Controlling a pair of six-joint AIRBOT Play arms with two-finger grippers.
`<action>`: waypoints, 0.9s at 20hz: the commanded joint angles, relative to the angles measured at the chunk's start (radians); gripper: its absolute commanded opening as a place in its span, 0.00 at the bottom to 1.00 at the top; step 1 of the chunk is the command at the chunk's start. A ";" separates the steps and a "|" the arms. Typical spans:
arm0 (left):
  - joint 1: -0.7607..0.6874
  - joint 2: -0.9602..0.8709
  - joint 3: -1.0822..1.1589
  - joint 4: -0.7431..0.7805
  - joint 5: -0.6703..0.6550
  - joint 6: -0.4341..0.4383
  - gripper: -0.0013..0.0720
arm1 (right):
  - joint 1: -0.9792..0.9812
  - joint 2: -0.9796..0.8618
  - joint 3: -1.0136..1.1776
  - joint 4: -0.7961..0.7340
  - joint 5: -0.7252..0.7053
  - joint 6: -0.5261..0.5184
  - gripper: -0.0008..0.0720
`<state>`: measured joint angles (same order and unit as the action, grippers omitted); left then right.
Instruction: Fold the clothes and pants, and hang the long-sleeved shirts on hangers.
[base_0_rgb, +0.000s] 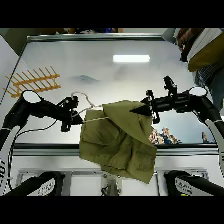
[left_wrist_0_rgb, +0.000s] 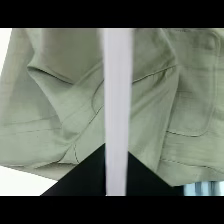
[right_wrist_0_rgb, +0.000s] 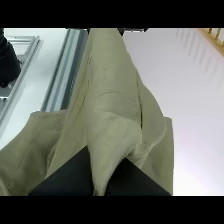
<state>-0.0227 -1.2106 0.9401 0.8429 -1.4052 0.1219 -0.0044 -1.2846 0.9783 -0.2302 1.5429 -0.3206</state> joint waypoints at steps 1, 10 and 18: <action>0.000 0.000 0.001 0.002 -0.010 -0.007 0.04 | 0.000 0.000 0.000 -0.001 -0.002 -0.185 0.03; 0.000 0.000 0.001 0.003 -0.007 -0.039 0.04 | 0.000 0.000 0.000 0.000 0.001 -0.139 0.03; 0.003 0.001 0.003 0.003 0.031 -0.296 0.71 | 0.000 0.000 0.000 0.000 0.001 -0.115 0.03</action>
<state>-0.0216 -1.2110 0.9409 0.8406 -1.3975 -0.0559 -0.0036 -1.2846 0.9775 -0.2348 1.5440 -0.4572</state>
